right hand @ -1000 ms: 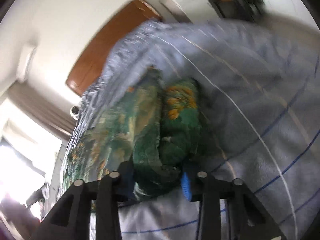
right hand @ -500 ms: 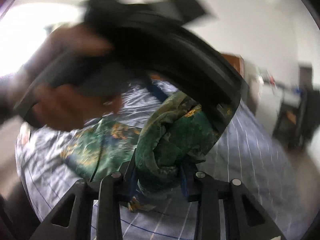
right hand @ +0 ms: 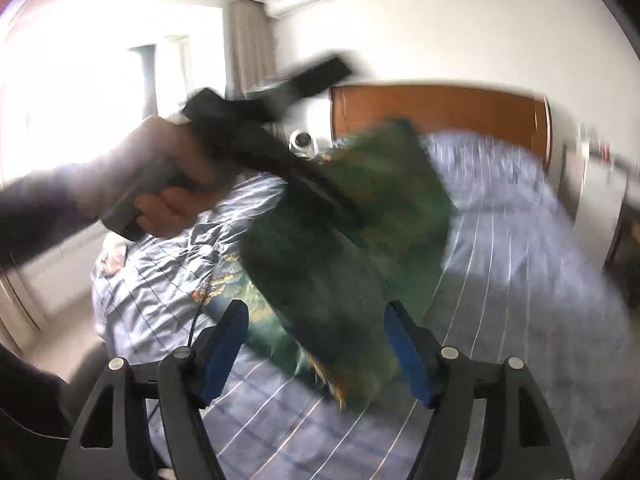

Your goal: Fold large clothes

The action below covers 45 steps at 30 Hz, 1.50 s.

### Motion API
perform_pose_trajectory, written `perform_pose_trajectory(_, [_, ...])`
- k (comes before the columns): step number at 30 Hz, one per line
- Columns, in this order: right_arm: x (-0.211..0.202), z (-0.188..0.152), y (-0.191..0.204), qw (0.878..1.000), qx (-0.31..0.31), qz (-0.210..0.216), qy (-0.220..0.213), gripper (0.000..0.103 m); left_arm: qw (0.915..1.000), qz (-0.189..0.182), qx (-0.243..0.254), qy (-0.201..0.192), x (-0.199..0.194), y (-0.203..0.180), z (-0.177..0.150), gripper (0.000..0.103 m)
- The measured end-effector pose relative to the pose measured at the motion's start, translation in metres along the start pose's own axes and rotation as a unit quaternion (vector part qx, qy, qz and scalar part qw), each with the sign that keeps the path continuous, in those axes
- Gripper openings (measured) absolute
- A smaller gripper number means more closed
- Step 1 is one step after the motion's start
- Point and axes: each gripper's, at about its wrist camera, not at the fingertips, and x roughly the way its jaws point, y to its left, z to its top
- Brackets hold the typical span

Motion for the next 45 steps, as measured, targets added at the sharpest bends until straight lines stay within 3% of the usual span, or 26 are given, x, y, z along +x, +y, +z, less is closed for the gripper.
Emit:
perform_pose_trajectory(3, [0.014,-0.006,-0.025,0.999,0.035,-0.021,0.031,0.072,0.9981,-0.001,-0.062,0.000,0.004,0.062,-0.026,0.033])
perform_pose_trajectory(4, [0.021,-0.007,-0.033,0.998,0.050,-0.020,0.042,0.062,0.9967,-0.002,-0.081,0.001,0.005,0.080,-0.036,0.033])
perform_pose_trajectory(5, [0.029,-0.006,-0.039,0.997,0.062,-0.019,0.052,0.043,0.9955,-0.002,-0.095,0.003,0.007,0.092,-0.043,0.033])
perform_pose_trajectory(6, [0.033,-0.004,-0.042,0.996,0.067,-0.019,0.060,0.035,0.9941,-0.002,-0.108,0.004,0.011,0.103,-0.051,0.033])
perform_pose_trajectory(7, [0.042,-0.001,-0.043,0.995,0.069,-0.019,0.069,0.029,0.9927,0.000,-0.120,0.004,0.014,0.114,-0.058,0.033])
perform_pose_trajectory(10, [0.069,0.013,-0.035,0.995,0.054,-0.007,0.082,0.026,0.9874,-0.008,-0.158,0.003,0.021,0.142,-0.079,0.033])
perform_pose_trajectory(18, [0.159,0.047,0.025,0.994,-0.010,0.042,0.103,0.026,0.9663,-0.083,-0.243,-0.013,0.047,0.189,-0.121,0.038])
perform_pose_trajectory(20, [0.185,0.042,0.035,0.991,-0.017,0.051,0.126,0.025,0.9607,-0.093,-0.261,-0.011,0.057,0.197,-0.127,0.039])
perform_pose_trajectory(24, [0.243,0.010,0.037,0.977,-0.004,0.028,0.210,0.025,0.9508,-0.123,-0.284,-0.014,0.080,0.207,-0.148,0.041])
perform_pose_trajectory(30, [0.254,-0.003,0.034,0.977,0.017,0.010,0.213,0.023,0.9367,-0.153,-0.313,-0.038,0.094,0.215,-0.162,0.045])
perform_pose_trajectory(34, [0.258,0.007,0.037,0.971,-0.005,0.004,0.238,0.023,0.9349,-0.163,-0.313,-0.035,0.082,0.217,-0.163,0.051])
perform_pose_trajectory(38, [0.257,0.049,0.038,0.959,-0.005,0.028,0.284,0.025,0.9375,-0.162,-0.306,-0.036,0.056,0.228,-0.162,0.063])
perform_pose_trajectory(41, [0.253,0.086,0.031,0.965,0.007,0.030,0.261,0.025,0.9464,-0.135,-0.290,-0.043,0.040,0.231,-0.164,0.066])
perform_pose_trajectory(45, [0.275,0.132,0.029,0.973,0.011,0.028,0.230,0.025,0.9489,-0.119,-0.291,-0.033,0.046,0.232,-0.171,0.068])
